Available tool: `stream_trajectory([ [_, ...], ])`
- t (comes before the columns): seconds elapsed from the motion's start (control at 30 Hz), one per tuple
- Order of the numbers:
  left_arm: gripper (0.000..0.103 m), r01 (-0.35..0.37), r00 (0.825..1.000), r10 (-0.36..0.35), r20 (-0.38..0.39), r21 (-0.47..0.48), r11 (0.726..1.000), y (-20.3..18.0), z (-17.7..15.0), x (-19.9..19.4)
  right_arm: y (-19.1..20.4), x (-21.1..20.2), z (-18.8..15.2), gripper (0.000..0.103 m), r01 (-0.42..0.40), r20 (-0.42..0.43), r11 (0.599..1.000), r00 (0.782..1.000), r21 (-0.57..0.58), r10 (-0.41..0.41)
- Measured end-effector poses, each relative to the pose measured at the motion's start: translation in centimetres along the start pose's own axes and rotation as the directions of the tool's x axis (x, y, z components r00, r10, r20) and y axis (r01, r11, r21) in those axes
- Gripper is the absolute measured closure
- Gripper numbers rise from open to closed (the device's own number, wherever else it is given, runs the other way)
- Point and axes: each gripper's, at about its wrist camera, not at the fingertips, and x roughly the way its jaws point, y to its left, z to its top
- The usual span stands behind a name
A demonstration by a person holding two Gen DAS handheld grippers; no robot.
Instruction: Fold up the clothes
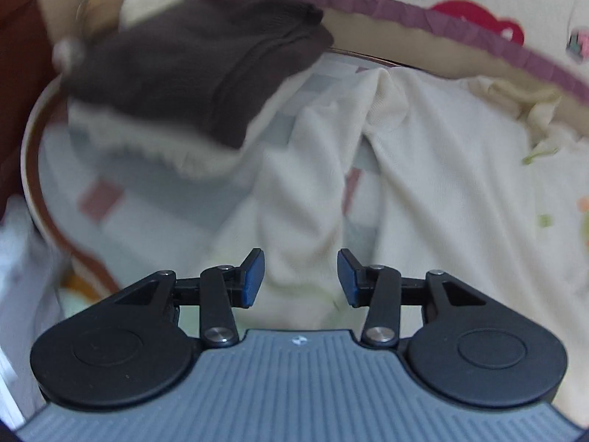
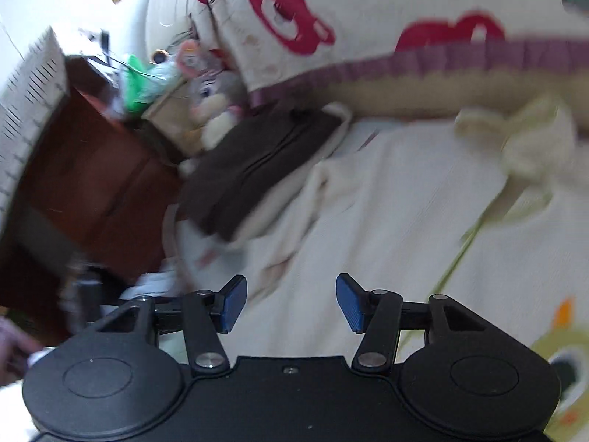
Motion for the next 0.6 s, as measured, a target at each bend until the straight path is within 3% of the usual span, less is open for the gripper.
stream_trajectory([
  [0.07,0.060,-0.001,1.000,0.000,0.009,0.080,0.997,-0.9,1.0,1.4,-0.9,1.1,-0.3,0.042,0.055,0.037,0.997,0.998,-0.056,-0.053],
  [0.17,0.060,0.072,0.996,-0.067,-0.054,0.092,0.993,-1.0,2.3,3.5,-3.9,1.4,-1.8,0.043,0.143,-0.009,0.989,0.990,-0.042,-0.143],
  [0.3,0.060,0.012,0.996,-0.004,-0.088,0.088,0.996,-1.6,2.4,5.3,-5.7,1.4,-3.8,0.043,0.306,0.007,0.947,0.952,-0.102,-0.307],
  [0.47,0.060,-0.027,0.993,0.035,-0.113,0.078,0.997,-1.3,2.0,6.9,-8.3,1.2,-3.3,0.043,0.354,0.035,0.935,0.935,-0.019,-0.353],
  [0.5,0.062,-0.023,0.993,0.032,-0.109,0.082,0.996,-1.3,2.0,7.0,-8.6,1.2,-3.2,0.043,0.362,0.039,0.932,0.932,-0.016,-0.361],
  [0.53,0.092,-0.020,0.994,0.030,-0.104,0.096,0.995,-1.3,1.9,7.0,-8.7,1.3,-3.3,0.043,0.376,0.040,0.926,0.926,-0.031,-0.375],
  [0.57,0.101,-0.030,0.996,0.042,-0.082,0.139,0.990,-1.6,1.9,6.4,-8.6,1.4,-3.4,0.043,0.389,0.037,0.920,0.921,-0.051,-0.387],
  [0.6,0.101,-0.060,0.997,0.069,-0.039,0.195,0.979,-2.1,2.1,5.5,-8.5,1.6,-3.4,0.043,0.394,0.029,0.916,0.919,-0.070,-0.393],
])
